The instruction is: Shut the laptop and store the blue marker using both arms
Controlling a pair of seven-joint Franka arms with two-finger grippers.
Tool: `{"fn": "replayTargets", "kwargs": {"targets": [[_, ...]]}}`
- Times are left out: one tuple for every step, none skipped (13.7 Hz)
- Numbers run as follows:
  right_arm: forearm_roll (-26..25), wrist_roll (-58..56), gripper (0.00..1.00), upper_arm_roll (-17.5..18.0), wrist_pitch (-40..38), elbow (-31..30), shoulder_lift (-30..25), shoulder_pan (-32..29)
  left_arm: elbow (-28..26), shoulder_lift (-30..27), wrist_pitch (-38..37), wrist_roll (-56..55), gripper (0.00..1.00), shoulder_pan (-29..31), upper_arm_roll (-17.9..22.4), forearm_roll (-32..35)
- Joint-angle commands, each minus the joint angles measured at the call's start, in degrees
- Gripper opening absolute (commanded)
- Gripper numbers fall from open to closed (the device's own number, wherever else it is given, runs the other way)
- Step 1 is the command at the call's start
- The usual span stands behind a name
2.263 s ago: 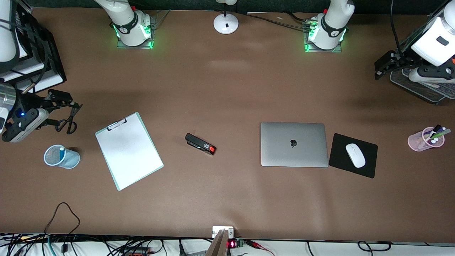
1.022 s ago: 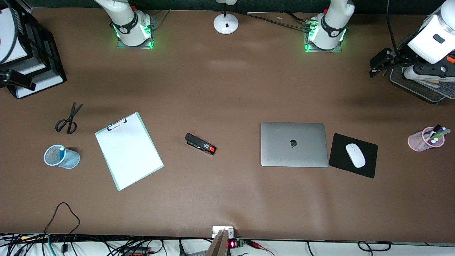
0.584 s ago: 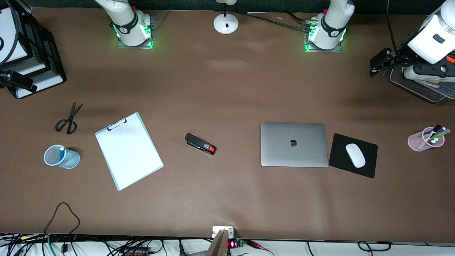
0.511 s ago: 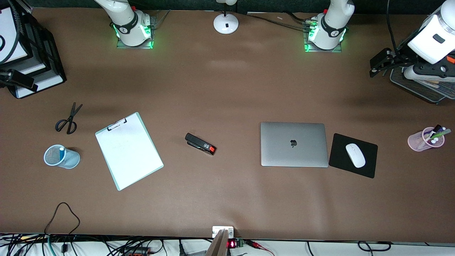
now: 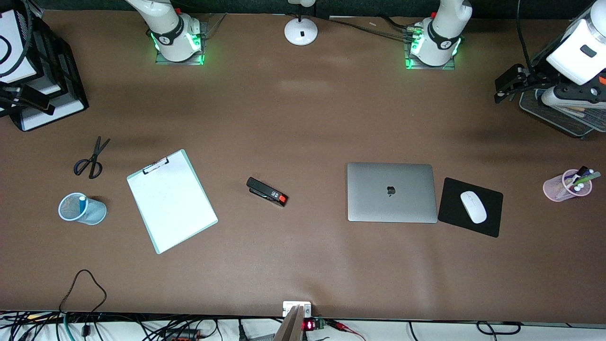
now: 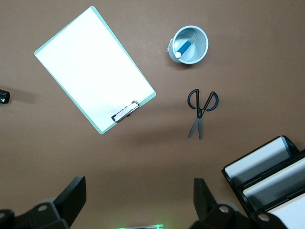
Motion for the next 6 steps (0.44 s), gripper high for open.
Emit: {"fn": "replayTargets", "kwargs": {"targets": [[0.9, -0.8, 1.00, 0.1, -0.2, -1.1, -1.3, 0.0, -0.3, -1.1, 0.5, 1.0, 1.00, 0.2, 0.1, 0.9], [1.0, -1.1, 1.00, 0.1, 0.0, -0.9, -1.2, 0.0, -0.3, -1.0, 0.8, 1.1, 1.00, 0.3, 0.6, 0.2], [1.2, -1.1, 1.00, 0.1, -0.2, -0.4, -1.1, 0.0, -0.3, -1.1, 0.9, 1.1, 1.00, 0.2, 0.4, 0.4], [1.2, -1.2, 1.00, 0.1, -0.2, -0.2, -1.1, 0.0, -0.3, -1.1, 0.7, 0.6, 1.00, 0.2, -0.1, 0.6], [1.2, -1.2, 1.00, 0.1, -0.2, -0.1, -1.2, 0.0, -0.3, -1.1, 0.6, 0.3, 1.00, 0.2, -0.2, 0.6], [1.2, -1.2, 1.00, 0.1, -0.2, -0.1, -1.1, 0.0, -0.3, -1.1, 0.6, 0.3, 1.00, 0.2, -0.1, 0.6]]}}
